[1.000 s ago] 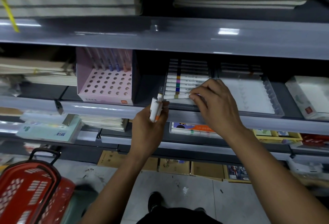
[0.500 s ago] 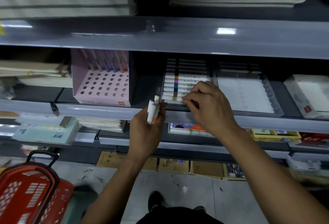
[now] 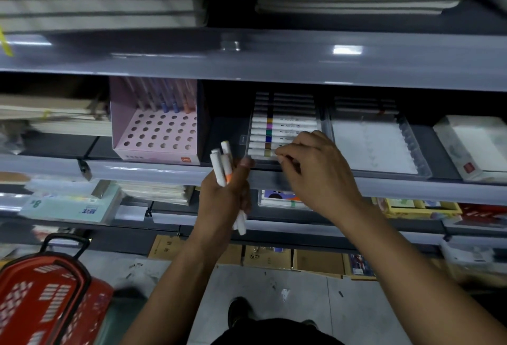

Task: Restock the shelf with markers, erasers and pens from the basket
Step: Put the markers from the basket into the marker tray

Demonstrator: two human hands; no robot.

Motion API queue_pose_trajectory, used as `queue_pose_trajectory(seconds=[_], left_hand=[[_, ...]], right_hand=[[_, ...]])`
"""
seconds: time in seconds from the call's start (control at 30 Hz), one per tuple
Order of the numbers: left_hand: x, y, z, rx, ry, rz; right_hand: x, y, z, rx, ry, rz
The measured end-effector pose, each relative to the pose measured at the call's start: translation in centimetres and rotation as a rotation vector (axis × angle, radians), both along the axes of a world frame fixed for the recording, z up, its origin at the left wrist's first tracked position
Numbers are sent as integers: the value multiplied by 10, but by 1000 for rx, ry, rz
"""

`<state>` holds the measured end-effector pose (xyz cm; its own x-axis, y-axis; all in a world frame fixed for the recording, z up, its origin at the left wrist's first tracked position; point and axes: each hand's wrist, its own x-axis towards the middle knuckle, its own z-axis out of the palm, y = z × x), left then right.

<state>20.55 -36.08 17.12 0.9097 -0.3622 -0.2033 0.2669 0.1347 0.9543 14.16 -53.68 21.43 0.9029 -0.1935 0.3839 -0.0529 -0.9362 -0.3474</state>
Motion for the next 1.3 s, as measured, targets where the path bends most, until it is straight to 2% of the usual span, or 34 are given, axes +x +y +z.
queue_pose_trajectory(seconds=[0.17,0.3,0.43,0.57,0.7,0.9,1.0,1.1,1.2,1.3], left_hand=[[-3,-5,12,-425,383,-87],[-8,-3,14,-507,460,-190],[-15,-5,16,-473,432,-185],[-22,-8,18,-435,398,-194],[-27,-12,15,-225,291,-80],[-30,-13,10,-52,89,-59],[-29,-10,11,-47,55,-61],[-25,-9,10,-39,25,-42],[-19,-6,5,93,-33,36],[-13,-1,-2,228,-190,113]], right_hand=[[-17,27,-10,360,-173,22],[-30,47,-10,486,-132,89],[-38,56,-16,476,27,90],[-41,56,-16,566,80,79],[-43,52,-15,731,167,71],[-47,51,-16,648,262,63],[-46,48,-17,645,191,67],[-44,38,-15,535,114,41],[-40,21,-15,441,66,11],[-32,3,-13,270,8,-25]])
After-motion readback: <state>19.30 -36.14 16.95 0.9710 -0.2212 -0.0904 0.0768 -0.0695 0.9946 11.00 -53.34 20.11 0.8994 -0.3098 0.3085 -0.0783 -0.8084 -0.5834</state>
